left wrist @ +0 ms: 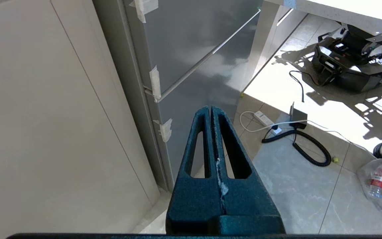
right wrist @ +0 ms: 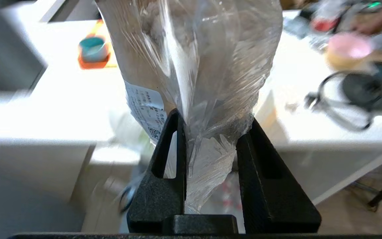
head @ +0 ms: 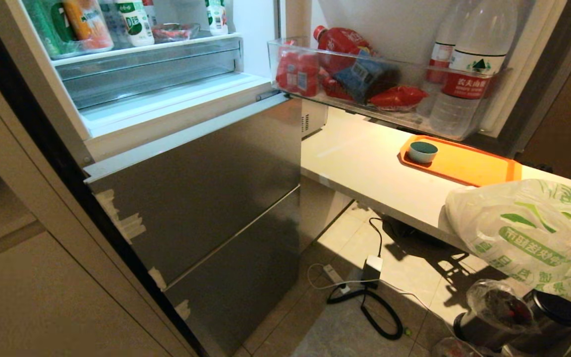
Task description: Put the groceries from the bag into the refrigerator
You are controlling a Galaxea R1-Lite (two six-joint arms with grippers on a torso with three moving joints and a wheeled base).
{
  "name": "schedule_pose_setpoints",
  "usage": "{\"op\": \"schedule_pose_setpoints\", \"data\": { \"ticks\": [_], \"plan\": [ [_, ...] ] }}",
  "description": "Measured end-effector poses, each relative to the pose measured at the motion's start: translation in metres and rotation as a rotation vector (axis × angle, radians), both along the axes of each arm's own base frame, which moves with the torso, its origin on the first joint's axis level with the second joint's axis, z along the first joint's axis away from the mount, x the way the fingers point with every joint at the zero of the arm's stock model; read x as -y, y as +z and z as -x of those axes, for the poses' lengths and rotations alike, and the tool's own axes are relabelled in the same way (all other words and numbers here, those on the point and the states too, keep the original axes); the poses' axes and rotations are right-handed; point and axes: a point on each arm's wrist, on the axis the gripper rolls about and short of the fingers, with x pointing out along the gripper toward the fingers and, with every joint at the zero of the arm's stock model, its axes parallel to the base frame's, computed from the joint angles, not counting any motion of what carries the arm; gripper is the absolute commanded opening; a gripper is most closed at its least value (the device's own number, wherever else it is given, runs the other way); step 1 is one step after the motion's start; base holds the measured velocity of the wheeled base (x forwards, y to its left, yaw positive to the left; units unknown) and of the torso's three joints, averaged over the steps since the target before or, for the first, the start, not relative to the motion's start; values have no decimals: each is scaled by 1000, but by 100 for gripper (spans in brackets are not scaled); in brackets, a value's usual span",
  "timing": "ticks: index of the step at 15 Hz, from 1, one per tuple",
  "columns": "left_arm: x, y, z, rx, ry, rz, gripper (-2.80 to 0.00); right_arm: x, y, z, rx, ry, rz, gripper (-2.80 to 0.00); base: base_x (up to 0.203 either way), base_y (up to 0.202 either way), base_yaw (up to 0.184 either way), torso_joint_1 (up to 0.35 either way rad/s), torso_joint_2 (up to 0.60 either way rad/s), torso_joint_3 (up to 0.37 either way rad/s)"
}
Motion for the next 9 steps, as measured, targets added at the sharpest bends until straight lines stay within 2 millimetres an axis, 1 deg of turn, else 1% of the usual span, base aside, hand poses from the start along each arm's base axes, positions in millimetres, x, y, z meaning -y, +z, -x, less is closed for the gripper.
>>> {"op": "schedule_pose_setpoints", "data": {
  "ticks": [3,5,7,9],
  "plan": [
    [0,0,0,0,0,0,-280,47,22,-28,59,-100,43,-280,0,0,0,0,0,0],
    [0,0,0,0,0,0,-280,74,35,-49,99,-130,75,-280,0,0,0,0,0,0],
    [0,0,0,0,0,0,-280,101,42,-74,114,-138,67,-280,0,0,0,0,0,0],
    [0,0,0,0,0,0,-280,123,48,-99,151,-116,43,-280,0,0,0,0,0,0]
  ]
}}
